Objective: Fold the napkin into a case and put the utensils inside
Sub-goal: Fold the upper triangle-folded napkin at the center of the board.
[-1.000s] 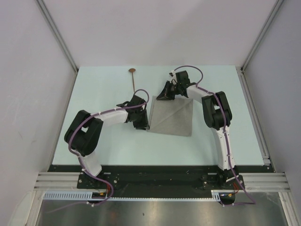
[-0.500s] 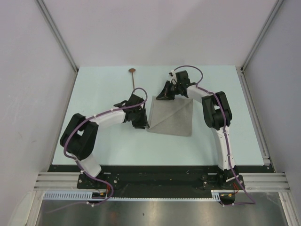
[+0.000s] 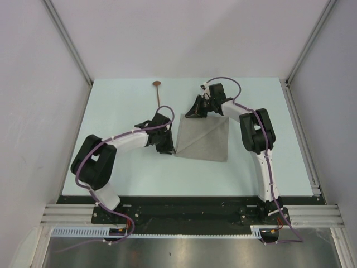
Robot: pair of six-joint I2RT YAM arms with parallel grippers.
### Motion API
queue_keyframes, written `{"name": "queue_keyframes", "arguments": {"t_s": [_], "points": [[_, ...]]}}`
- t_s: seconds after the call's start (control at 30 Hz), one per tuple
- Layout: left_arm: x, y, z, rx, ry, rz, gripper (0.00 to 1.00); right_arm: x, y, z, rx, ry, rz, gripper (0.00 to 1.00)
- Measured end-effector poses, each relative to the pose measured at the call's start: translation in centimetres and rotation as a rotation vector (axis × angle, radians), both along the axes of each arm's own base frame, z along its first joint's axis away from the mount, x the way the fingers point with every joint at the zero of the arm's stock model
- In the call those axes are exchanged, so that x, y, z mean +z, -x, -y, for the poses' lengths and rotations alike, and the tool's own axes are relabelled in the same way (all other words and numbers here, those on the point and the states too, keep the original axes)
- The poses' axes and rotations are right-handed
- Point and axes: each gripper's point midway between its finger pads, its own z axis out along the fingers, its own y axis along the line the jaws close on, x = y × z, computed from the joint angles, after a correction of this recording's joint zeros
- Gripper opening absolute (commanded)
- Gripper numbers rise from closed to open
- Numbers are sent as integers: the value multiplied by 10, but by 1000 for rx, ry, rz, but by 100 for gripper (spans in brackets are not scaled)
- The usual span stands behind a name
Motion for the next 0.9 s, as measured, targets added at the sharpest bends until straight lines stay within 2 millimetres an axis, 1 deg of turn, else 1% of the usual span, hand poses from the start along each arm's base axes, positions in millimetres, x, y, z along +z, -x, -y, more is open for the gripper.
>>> {"name": "queue_keyframes", "arguments": {"t_s": [0.33, 0.43, 0.67, 0.9], "points": [[-16, 4, 0, -5, -7, -33, 24, 1, 4, -6, 13, -12, -11, 0], [-17, 4, 0, -6, -5, -33, 24, 0, 4, -9, 16, -16, -15, 0], [-18, 4, 1, -6, -2, -31, 23, -5, -4, -14, 15, -23, -12, 0], [-18, 4, 1, -7, -2, -31, 23, -17, -6, -14, 10, -23, -34, 0]]}}
